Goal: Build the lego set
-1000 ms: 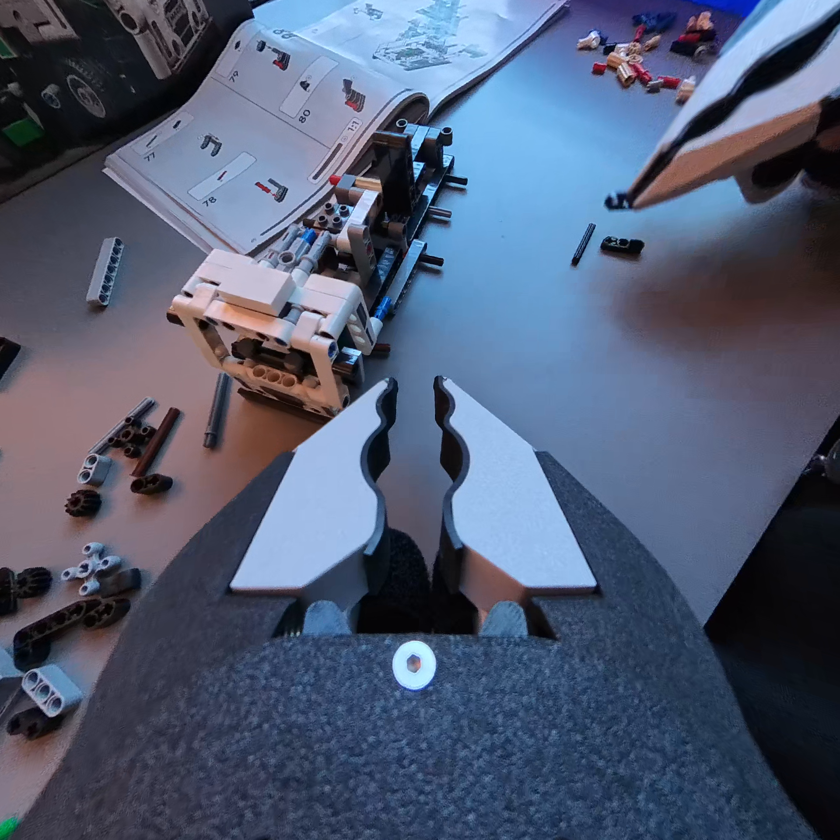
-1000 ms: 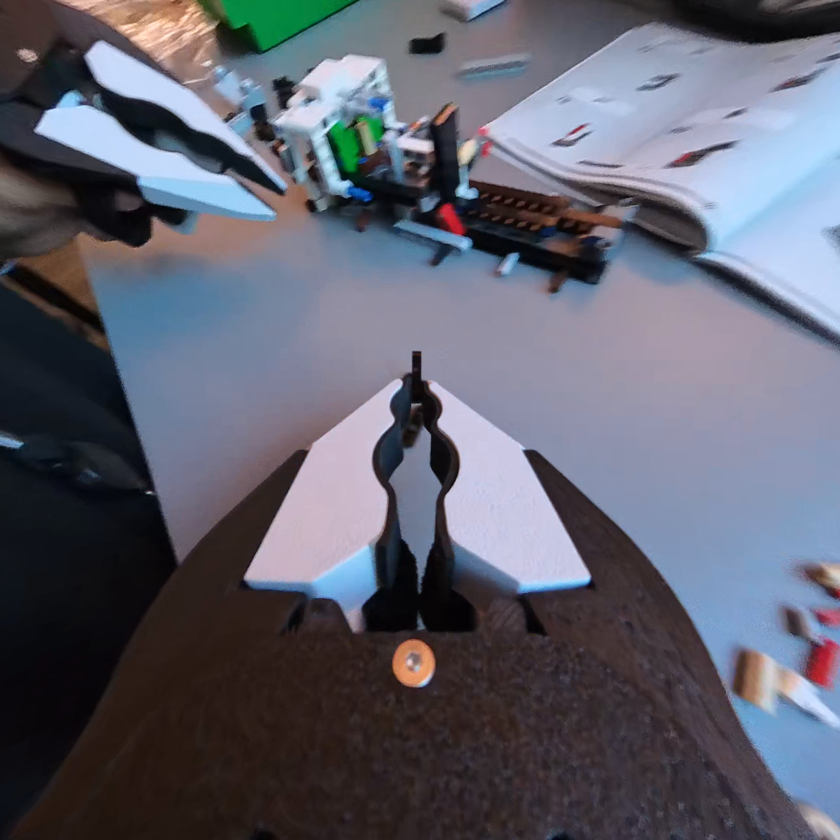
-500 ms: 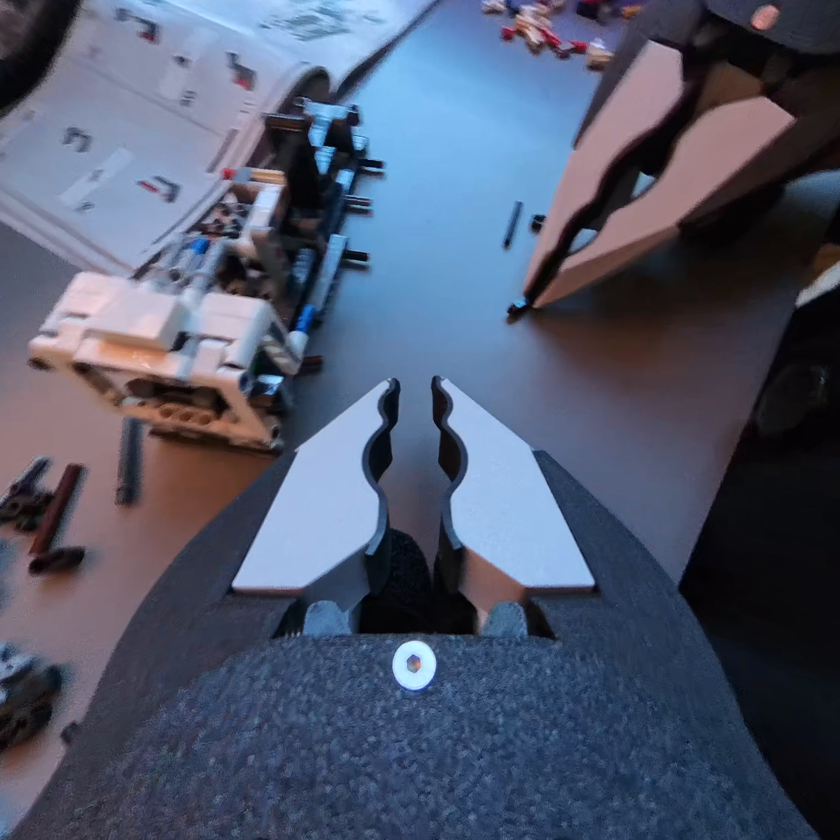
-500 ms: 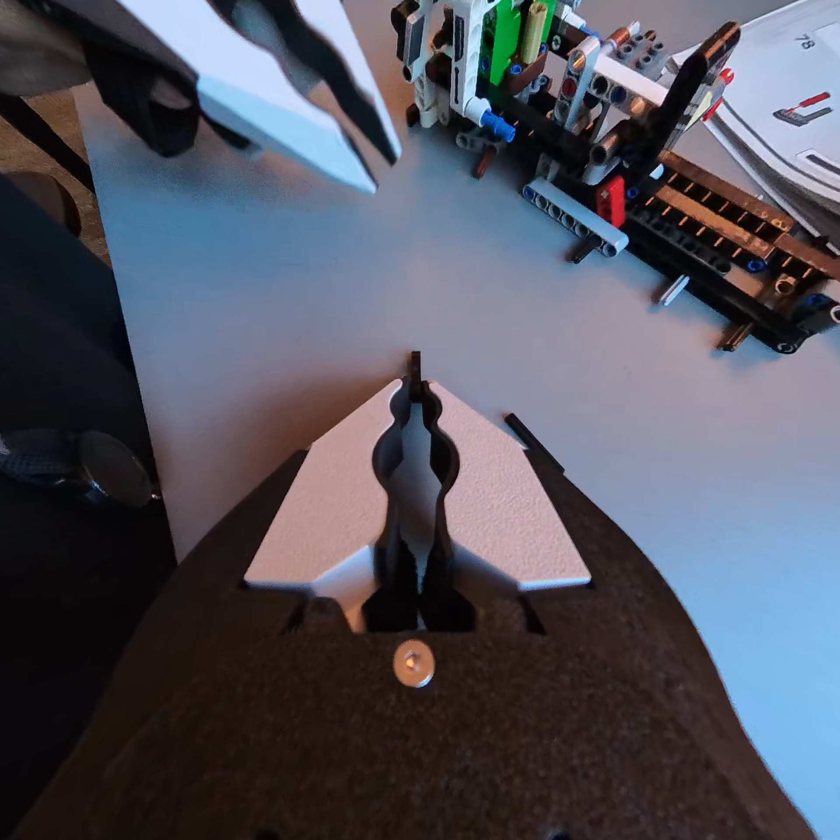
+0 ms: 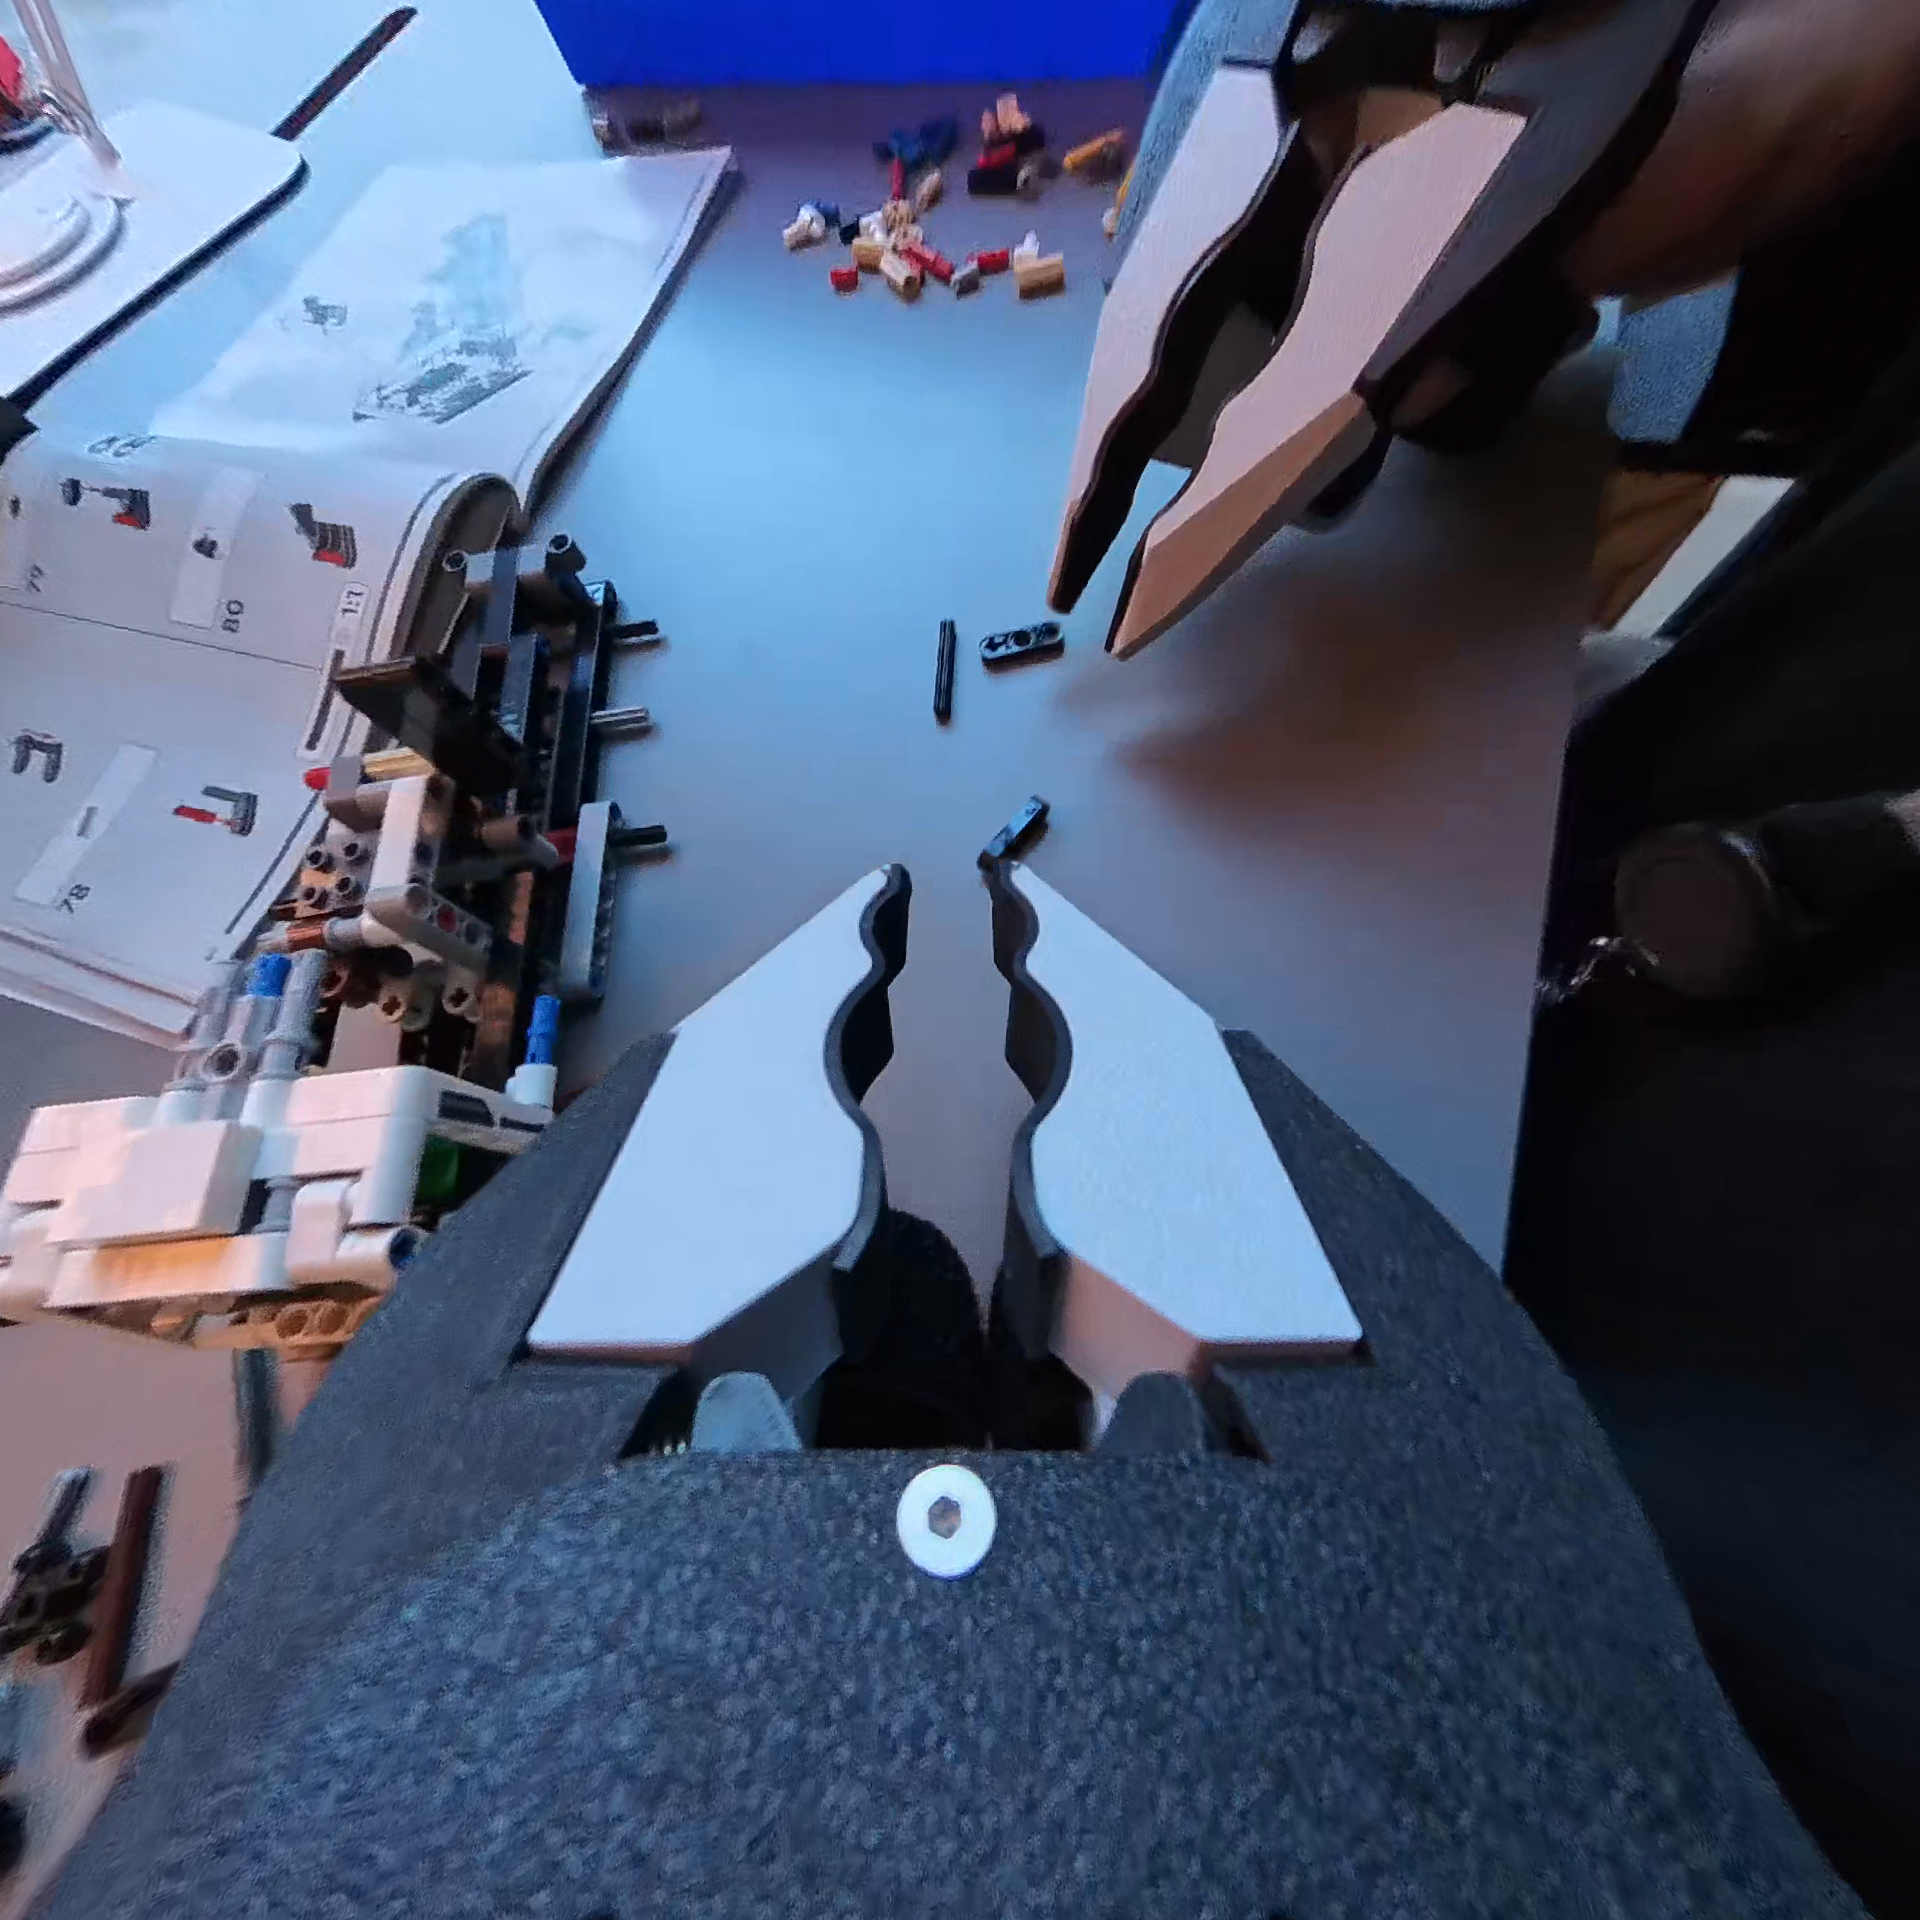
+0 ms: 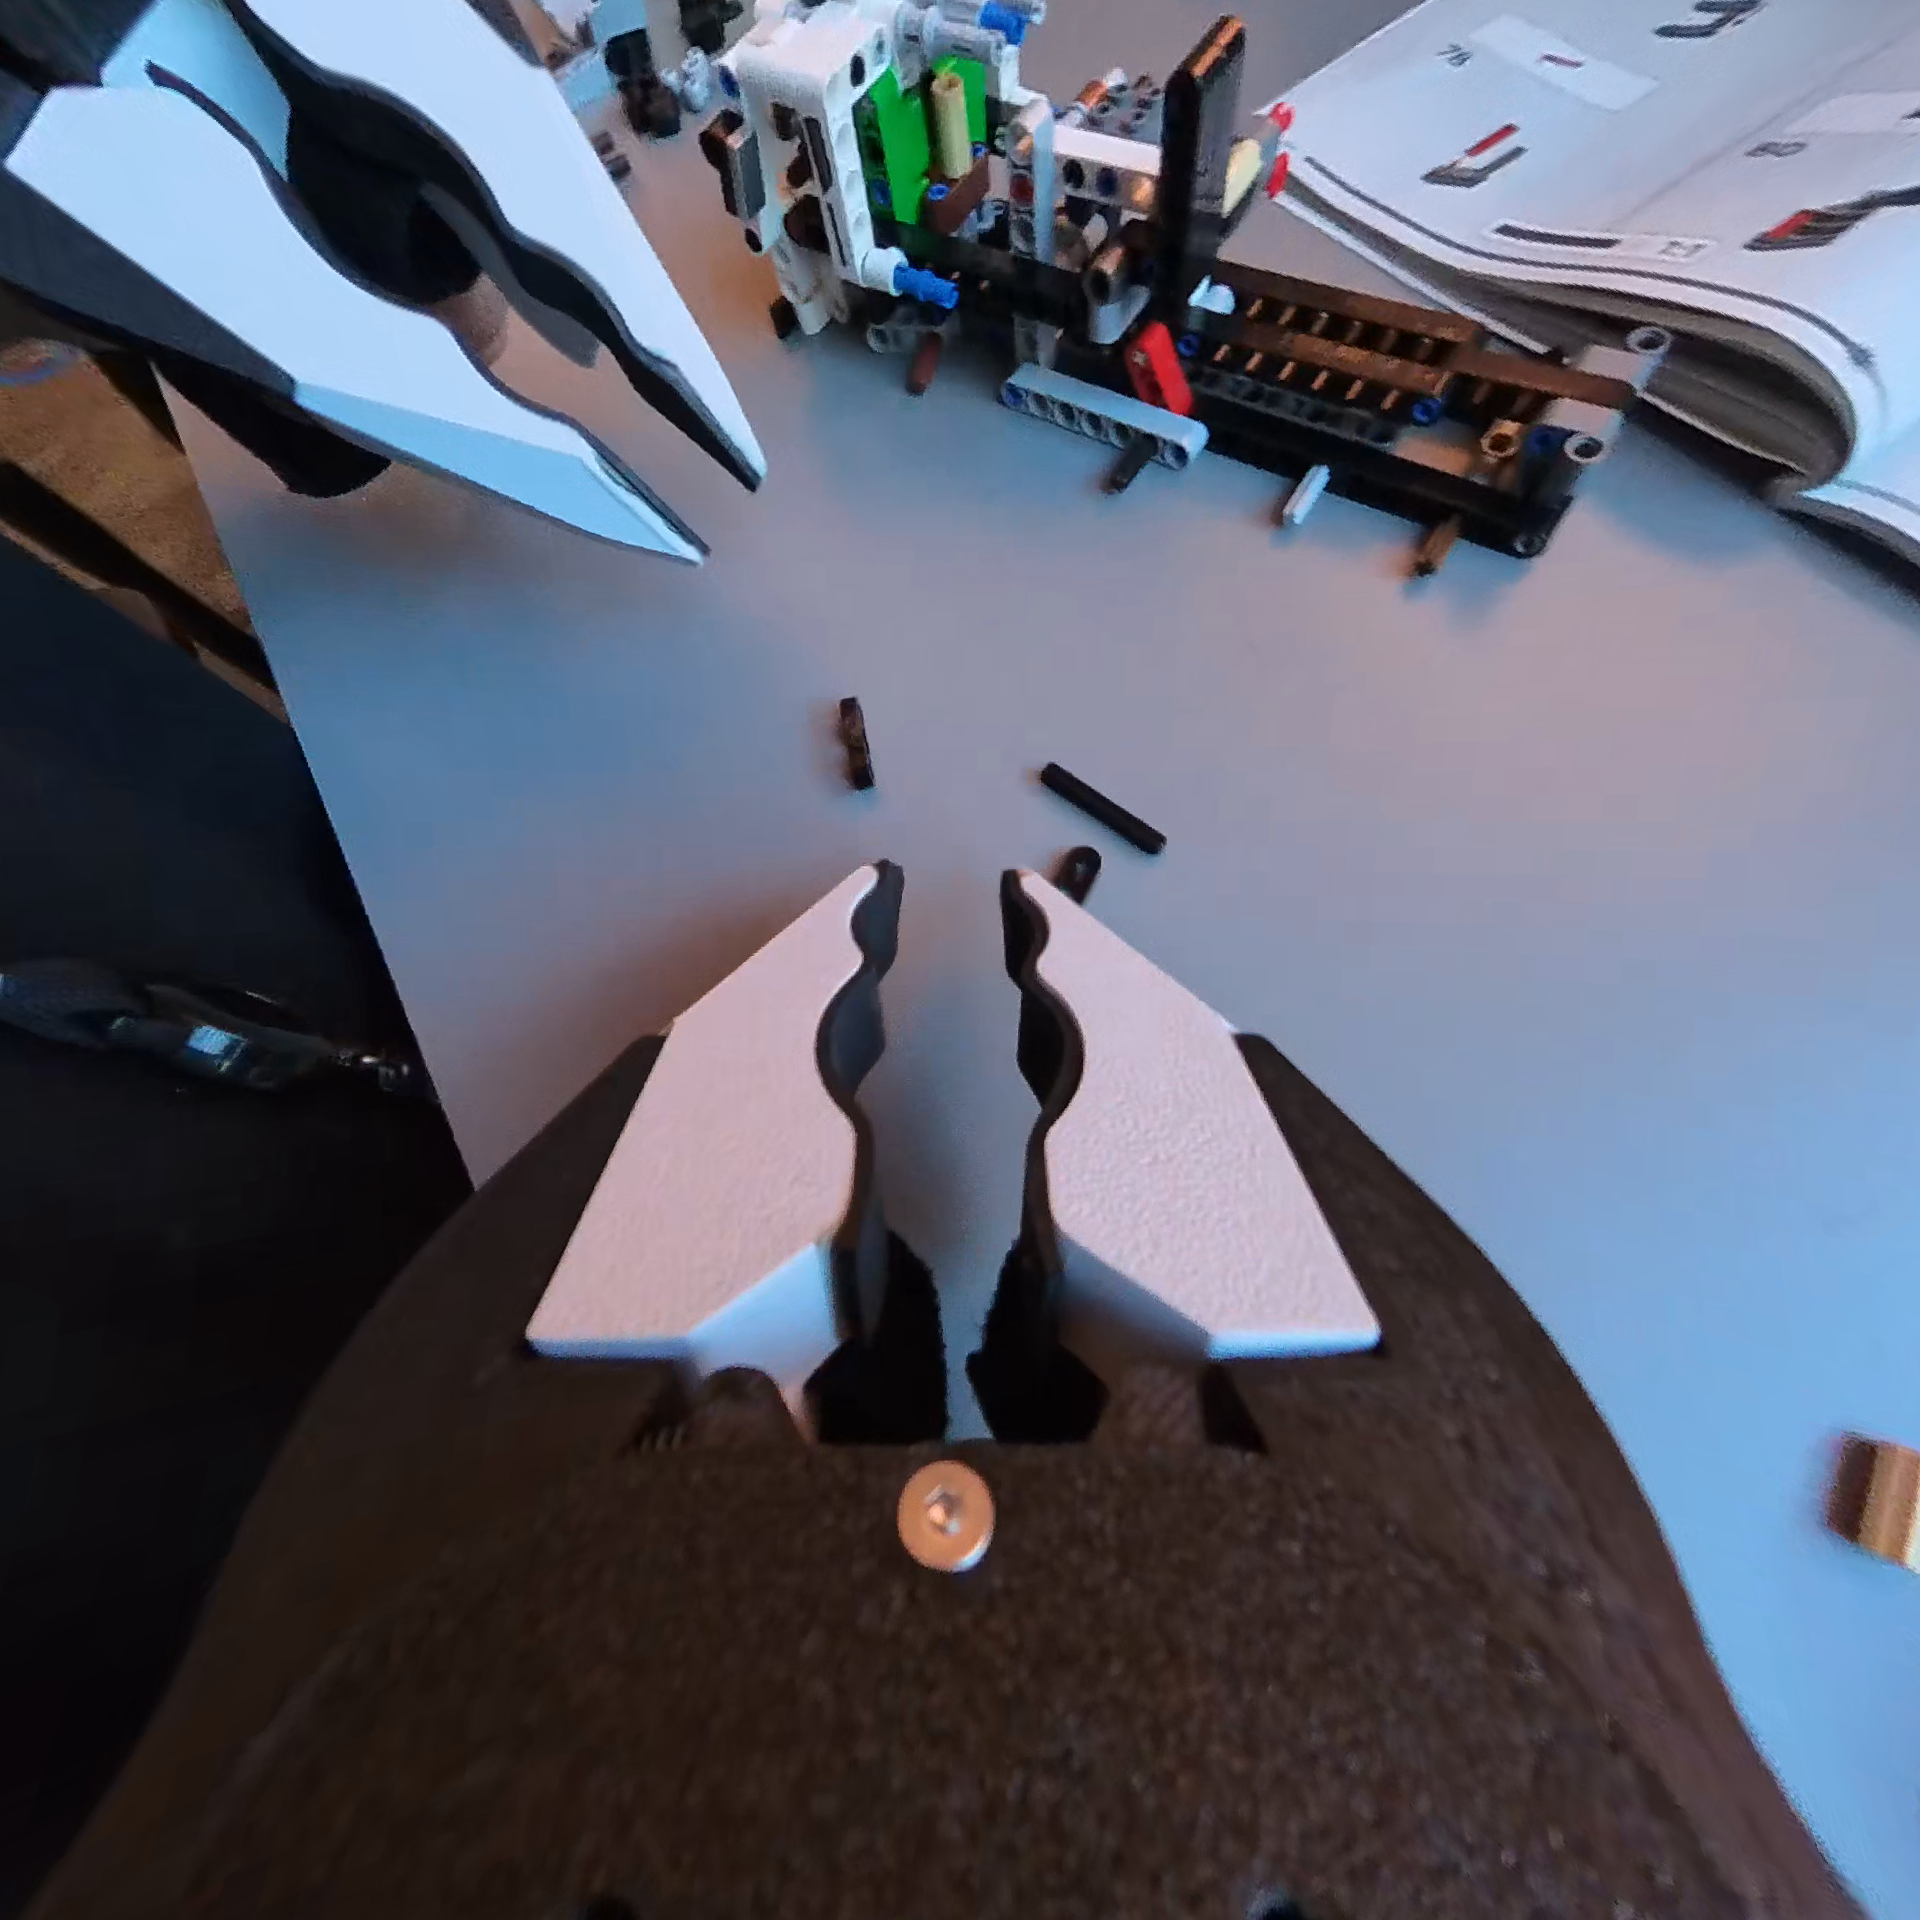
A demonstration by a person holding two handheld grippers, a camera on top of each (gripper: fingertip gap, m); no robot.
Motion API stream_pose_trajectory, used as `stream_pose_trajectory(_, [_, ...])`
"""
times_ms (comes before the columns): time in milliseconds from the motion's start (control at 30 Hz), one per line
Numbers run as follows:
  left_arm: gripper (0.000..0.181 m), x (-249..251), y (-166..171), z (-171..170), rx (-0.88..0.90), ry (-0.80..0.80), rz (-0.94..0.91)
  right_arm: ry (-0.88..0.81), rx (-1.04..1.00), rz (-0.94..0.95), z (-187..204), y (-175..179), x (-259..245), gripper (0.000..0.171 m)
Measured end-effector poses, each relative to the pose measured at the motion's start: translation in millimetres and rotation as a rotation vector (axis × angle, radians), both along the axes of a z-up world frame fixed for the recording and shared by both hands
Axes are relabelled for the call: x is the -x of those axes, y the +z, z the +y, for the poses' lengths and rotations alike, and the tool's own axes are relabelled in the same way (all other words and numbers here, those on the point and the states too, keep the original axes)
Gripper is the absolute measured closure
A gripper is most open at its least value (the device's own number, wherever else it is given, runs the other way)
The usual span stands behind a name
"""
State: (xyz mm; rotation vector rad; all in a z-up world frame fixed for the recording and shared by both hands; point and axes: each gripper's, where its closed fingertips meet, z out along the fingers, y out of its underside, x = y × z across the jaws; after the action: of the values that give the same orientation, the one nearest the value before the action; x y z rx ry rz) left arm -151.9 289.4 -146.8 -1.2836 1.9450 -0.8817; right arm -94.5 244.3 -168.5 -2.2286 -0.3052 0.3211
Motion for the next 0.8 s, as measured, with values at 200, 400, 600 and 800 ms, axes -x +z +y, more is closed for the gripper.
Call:
stream_pose_trajectory(200, [0.166, -3, -1, 1, 0.084, 0.05, 0.034, -0.067, -0.025, -0.091, -5, 2, -32, 0.152])
stream_pose_trajectory(400, [0.166, -1, 4, 3, 0.146, 0.118, 0.015, -0.052, -0.043, -0.032, -2, 6, -32, 0.152])
stream_pose_trajectory(600, [0.166, 2, -1, 9, 0.116, 0.173, 0.024, -0.014, -0.047, -0.043, 0, 1, -23, 0.152])
stream_pose_trajectory(800, [0.166, 5, 0, 14, 0.099, 0.192, 0.02, 0.004, -0.084, -0.063, 5, 6, -24, 0.152])
